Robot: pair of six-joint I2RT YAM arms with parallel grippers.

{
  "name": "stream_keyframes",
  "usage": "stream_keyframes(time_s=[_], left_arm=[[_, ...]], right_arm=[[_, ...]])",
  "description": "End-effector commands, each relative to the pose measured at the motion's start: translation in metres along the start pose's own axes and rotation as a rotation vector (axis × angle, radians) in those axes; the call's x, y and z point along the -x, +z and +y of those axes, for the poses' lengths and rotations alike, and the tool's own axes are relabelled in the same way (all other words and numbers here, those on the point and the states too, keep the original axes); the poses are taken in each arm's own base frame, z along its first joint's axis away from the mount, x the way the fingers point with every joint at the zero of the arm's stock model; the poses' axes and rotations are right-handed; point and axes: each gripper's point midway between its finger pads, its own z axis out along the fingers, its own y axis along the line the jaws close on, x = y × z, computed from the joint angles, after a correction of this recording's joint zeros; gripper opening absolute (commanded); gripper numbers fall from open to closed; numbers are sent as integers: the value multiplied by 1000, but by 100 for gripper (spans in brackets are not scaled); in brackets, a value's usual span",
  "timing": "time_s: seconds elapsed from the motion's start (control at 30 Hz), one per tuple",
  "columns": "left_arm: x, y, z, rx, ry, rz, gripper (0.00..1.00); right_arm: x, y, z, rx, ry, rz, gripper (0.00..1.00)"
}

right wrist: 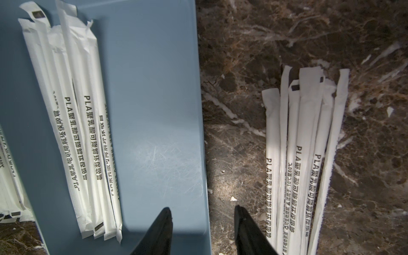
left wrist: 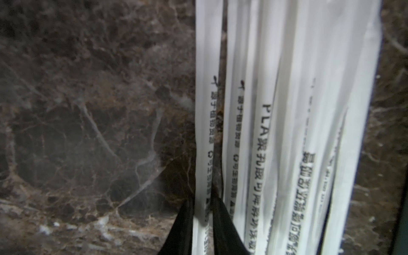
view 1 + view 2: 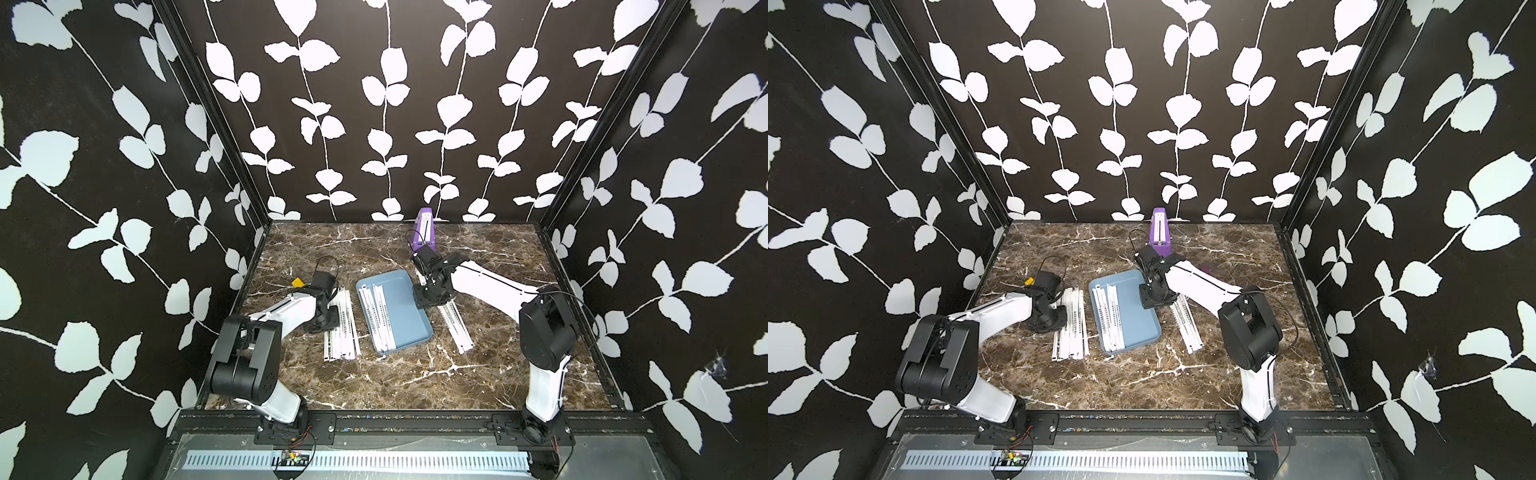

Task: Put the straws into the storage box
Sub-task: Pick up the straw from the center of the board, then place the straw in the storage box.

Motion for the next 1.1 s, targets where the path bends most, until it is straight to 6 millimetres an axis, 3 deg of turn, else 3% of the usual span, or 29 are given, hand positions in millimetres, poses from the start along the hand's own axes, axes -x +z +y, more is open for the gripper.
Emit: stream_keyframes(time_s=[0.0, 0.13, 0.27, 0.4, 0.47, 0.53, 0.6, 0.73, 0.8, 0.93, 1.07], left_arm=[[-2, 7, 1, 7, 14, 19, 15], [-10, 6, 6, 29, 15, 44, 6], [-6, -16, 16, 74, 21, 11, 5], [11, -65, 37, 184, 19, -73, 5], [25, -95, 34, 158, 1, -154, 5], [39, -118, 5, 44, -15, -240, 5], [47, -132, -39, -72, -5, -289, 4], [53, -128, -142, -336, -48, -296, 0], [56, -117, -174, -366, -54, -284, 0], [63, -94, -213, -304, -14, -277, 0], [58, -56, -226, -273, -31, -207, 0]], right_arm=[[-7, 3, -1, 0, 1, 15, 47], [-4, 1, 0, 3, 0, 9, 47], [-1, -2, 2, 8, -2, 0, 47], [3, -8, 2, 10, -5, -12, 47], [3, -12, -1, -1, -5, -21, 47], [2, -16, -8, -8, 12, -29, 47], [2, -18, -16, -12, 38, -38, 47], [4, -25, -35, -25, 85, -62, 47], [5, -28, -42, -34, 99, -68, 47], [3, -32, -55, -47, 114, -68, 47], [-2, -32, -63, -49, 125, -65, 47]])
